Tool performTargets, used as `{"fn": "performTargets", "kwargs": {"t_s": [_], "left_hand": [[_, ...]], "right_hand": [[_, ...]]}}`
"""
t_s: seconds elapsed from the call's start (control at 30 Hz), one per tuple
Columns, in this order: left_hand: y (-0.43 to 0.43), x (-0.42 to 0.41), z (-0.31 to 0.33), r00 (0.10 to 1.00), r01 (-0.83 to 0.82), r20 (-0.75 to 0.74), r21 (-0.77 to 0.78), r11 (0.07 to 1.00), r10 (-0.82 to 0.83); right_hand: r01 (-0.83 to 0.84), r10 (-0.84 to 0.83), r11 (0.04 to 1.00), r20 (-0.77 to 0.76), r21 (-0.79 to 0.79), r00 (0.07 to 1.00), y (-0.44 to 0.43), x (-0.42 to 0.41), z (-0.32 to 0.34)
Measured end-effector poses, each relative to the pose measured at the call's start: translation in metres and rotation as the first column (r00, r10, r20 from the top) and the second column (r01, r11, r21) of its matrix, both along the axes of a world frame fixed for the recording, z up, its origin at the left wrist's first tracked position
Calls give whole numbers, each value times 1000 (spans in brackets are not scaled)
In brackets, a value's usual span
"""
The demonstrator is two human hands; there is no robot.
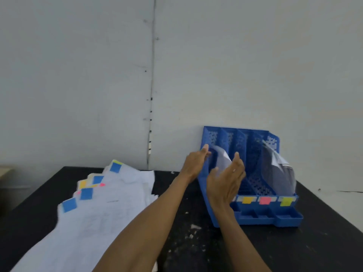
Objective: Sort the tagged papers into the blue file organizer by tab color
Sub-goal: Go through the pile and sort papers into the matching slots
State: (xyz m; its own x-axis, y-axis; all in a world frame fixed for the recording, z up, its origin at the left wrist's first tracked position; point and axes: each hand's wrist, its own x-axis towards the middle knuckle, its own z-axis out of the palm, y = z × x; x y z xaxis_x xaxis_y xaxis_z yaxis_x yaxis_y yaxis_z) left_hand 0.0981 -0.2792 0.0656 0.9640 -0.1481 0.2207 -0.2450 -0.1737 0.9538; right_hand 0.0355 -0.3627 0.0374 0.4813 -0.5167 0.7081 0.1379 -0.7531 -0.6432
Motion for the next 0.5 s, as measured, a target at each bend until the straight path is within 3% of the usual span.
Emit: {"fn": "performTargets", "kwargs": {"t_s": [0.07,0.13,0.23,0.37,0.43,0.5], "left_hand": [[38,-10,-8,992,-119,31,-34,992,120],[80,-24,-18,960,-269,85,23,963,266],[150,-44,-41,874,-475,227,215,853,430],[232,-76,-78,745,-666,279,339,664,605],[268,-91,-95,664,-741,289,382,552,690],[298,-103,-110,641,-739,238,448,503,730]], "right_hand": [[-136,139,989,54,-62,989,33,-7,-5],[-253,254,962,1,-107,967,71,-16,-16],[-460,429,887,-289,-47,856,126,-35,-39],[-431,345,899,-734,79,585,173,-47,-67],[-400,307,911,-813,100,495,187,-54,-76],[-385,241,922,-831,36,501,197,-58,-83]]}}
